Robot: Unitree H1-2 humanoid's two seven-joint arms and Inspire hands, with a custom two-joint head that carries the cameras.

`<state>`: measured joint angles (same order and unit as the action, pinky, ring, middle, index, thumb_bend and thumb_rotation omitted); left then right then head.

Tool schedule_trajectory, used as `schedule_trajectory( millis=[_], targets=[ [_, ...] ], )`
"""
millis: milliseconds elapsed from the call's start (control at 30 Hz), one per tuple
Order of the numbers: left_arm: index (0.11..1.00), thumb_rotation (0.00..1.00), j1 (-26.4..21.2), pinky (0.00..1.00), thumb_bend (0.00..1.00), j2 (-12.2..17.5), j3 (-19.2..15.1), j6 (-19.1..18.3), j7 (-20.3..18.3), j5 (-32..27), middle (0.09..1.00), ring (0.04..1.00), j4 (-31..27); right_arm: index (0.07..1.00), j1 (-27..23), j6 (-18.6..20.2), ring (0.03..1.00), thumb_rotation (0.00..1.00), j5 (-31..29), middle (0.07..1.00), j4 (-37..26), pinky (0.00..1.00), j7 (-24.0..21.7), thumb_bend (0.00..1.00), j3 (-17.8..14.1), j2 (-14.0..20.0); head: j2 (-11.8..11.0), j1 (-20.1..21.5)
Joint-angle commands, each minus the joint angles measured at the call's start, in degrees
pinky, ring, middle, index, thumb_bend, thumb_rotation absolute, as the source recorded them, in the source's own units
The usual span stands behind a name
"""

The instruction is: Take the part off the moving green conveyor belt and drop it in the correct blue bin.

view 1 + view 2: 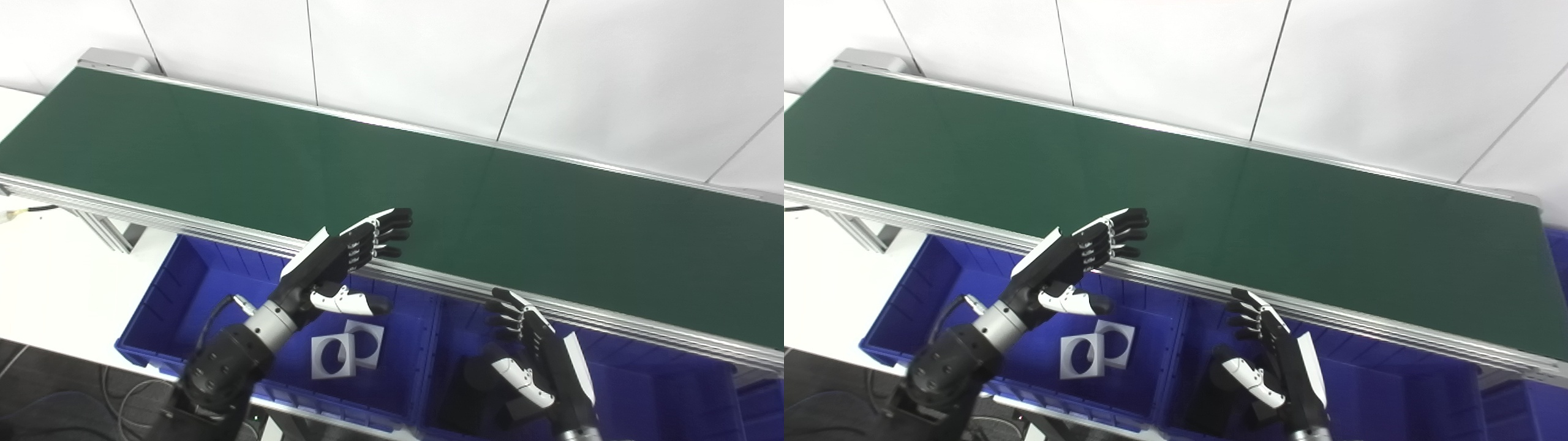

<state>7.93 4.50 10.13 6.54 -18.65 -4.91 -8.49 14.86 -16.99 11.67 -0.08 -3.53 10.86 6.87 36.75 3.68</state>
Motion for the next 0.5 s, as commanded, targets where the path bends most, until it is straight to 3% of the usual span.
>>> schedule_trajectory(
  millis=[0,67,133,333,467],
  targets=[
    [0.83,0.61,1.2,0.74,0.96,-3.0,0.1,4.1,2.0,-1.1,0.824,0.807,2.4,0.857,0.0,-4.0,0.722,0.69,-1.2,0.781,-0.5,0.65,0.6,0.59,-0.1,-0.7,-0.6,0.8],
    [0.835,0.7,1.8,0.73,0.93,-4.5,0.1,6.8,2.8,-0.4,0.803,0.785,5.9,0.876,0.0,-4.4,0.733,0.72,-1.2,0.794,0.1,0.67,0.8,0.6,-0.1,-1.1,-1.2,2.0],
    [0.835,0.72,1.9,0.73,0.93,-5.0,-0.1,9.2,3.2,0.2,0.8,0.78,9.0,0.88,0.0,-5.1,0.736,0.73,-1.1,0.797,0.8,0.67,1.1,0.61,-0.2,-1.4,-1.7,3.3],
    [0.815,0.66,0.8,0.71,0.99,-4.7,-1.2,13.1,2.6,-0.9,0.785,0.77,14.9,0.884,-0.2,-6.4,0.76,0.76,-1.5,0.818,2.7,0.68,2.0,0.64,-0.6,-2.6,-3.0,6.4],
    [0.818,0.63,0.1,0.69,0.92,-4.1,-1.9,14.4,2.1,-1.5,0.783,0.763,18.3,0.891,-0.5,-6.9,0.77,0.79,-1.3,0.825,4.1,0.69,2.7,0.64,-0.7,-3.2,-3.9,8.9]
  ],
)
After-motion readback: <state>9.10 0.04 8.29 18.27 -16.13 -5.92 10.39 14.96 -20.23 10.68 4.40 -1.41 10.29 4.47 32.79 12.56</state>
